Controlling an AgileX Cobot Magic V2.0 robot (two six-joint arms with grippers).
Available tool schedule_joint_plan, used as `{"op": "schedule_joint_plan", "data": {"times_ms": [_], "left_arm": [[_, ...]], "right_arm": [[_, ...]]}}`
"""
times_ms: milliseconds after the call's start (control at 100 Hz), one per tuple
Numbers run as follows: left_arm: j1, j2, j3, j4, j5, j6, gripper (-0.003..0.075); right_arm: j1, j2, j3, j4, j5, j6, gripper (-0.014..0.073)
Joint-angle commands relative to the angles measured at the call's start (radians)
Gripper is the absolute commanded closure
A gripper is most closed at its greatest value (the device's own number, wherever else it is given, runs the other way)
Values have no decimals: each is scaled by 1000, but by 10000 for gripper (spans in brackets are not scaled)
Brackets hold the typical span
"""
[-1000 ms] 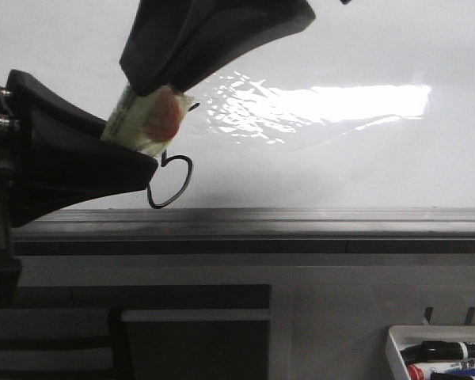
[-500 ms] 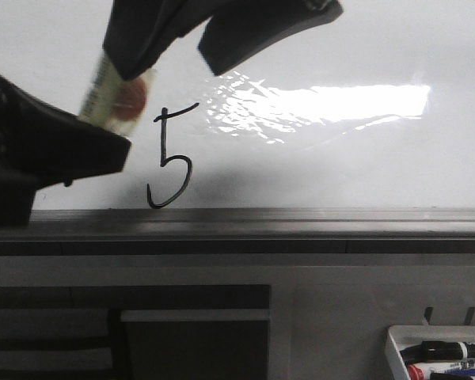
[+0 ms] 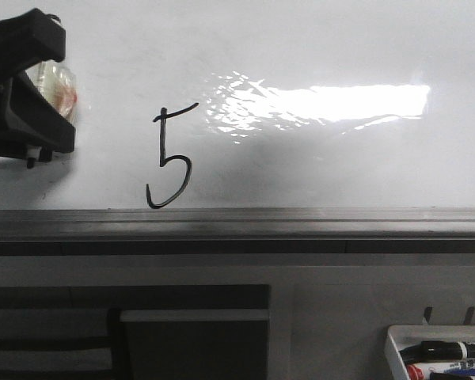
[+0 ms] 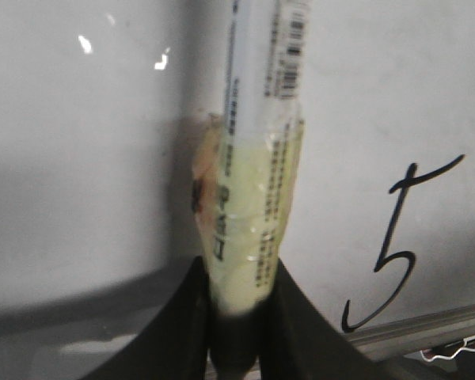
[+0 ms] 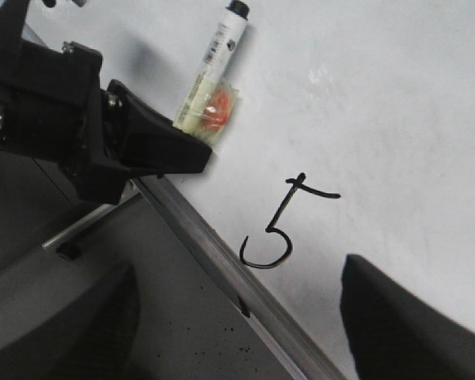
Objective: Write number 5 on whiteboard
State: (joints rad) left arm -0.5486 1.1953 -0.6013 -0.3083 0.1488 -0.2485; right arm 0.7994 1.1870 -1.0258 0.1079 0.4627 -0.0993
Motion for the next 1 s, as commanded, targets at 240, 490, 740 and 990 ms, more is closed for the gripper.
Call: {"op": "schedule_joint_plan", "data": {"times_ms": [240,490,740,990], "left_arm": [[2,23,-76,-23,1,-4,712],[2,23,-81,-23,21,-4,389],[2,-2,-81,-23,47,-4,367],[2,-114,-81,-1,102,-4,367]], "right_arm": [[-6,-28,-25,-5,-53,-13,123],[-6,-28,-25,-5,-50,-13,123],[-6,-28,-25,-5,-50,-13,123],[-6,-50,-23,-5,-48,-13,206]]}}
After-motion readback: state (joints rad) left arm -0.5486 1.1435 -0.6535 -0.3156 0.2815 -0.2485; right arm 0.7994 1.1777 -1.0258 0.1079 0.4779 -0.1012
